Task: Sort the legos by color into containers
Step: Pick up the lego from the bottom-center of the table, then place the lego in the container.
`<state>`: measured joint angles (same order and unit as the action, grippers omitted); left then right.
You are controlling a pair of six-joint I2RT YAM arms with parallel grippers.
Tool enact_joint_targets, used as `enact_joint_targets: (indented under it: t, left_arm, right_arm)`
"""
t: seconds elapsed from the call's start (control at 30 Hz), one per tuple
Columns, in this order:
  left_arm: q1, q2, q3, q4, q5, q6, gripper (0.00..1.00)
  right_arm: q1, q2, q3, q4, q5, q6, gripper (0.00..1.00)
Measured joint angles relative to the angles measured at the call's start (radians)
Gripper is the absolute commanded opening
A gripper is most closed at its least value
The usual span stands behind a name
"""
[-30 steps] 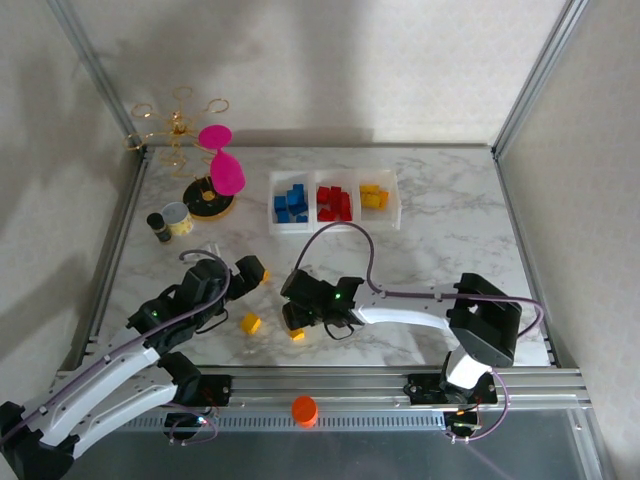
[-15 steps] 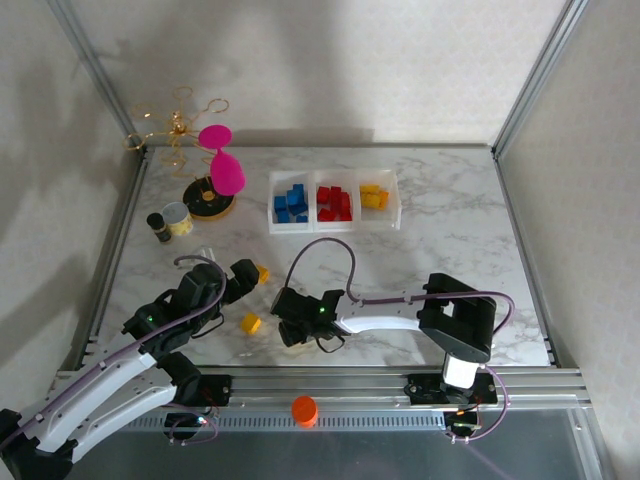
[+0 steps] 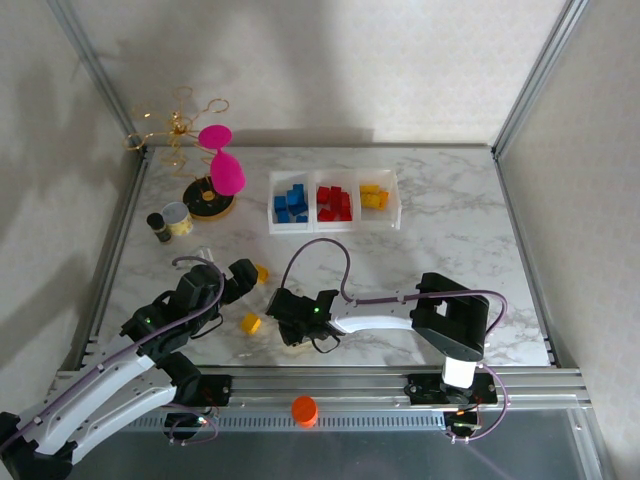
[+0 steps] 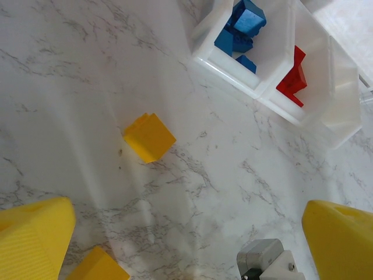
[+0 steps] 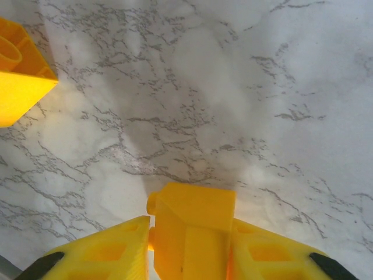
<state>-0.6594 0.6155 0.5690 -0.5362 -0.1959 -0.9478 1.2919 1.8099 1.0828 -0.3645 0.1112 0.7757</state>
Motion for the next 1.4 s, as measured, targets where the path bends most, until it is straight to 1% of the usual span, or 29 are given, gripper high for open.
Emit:
enact_joint_targets:
  t: [0.23,0.5,0.7,0.9,1.03,1.17,1.23,1.33,1.4]
  left_arm:
    - [0.000,0.000,-0.001,0.001,0.001,0.000,1.00]
    - [0.002,0.031,-0.001,0.034,0.020,0.002,1.00]
    - [0.002,0.077,0.004,0.076,0.037,0.009,1.00]
    - [0.002,0.174,0.043,0.152,0.064,0.027,0.99]
    - [0.002,0.247,0.075,0.216,0.084,0.037,1.00]
    - [0.002,0.328,0.111,0.270,0.102,0.054,1.00]
    - [0.002,0.369,0.128,0.301,0.111,0.061,1.00]
    - [0.002,0.417,0.142,0.338,0.130,0.072,1.00]
    - [0.002,0.449,0.156,0.353,0.136,0.081,1.00]
  right_arm:
    - [-0.021,-0.060,0.000,-0.019,0.000,0.006,0.31]
    - [-0.138,-0.183,0.000,-0.037,0.026,0.002,0.29]
    - [-0.262,-0.243,-0.008,-0.040,0.022,-0.011,0.28]
    - [-0.458,-0.292,-0.003,-0.012,0.030,-0.054,0.27]
    - [-0.599,-0.288,0.026,0.009,0.053,-0.093,0.26]
    - [-0.734,-0.253,0.095,0.043,0.079,-0.137,0.26]
    - [-0.793,-0.200,0.148,0.067,0.098,-0.159,0.25]
    - [-0.845,-0.092,0.230,0.094,0.129,-0.191,0.24]
    - [-0.861,-0.012,0.286,0.104,0.143,-0.212,0.24]
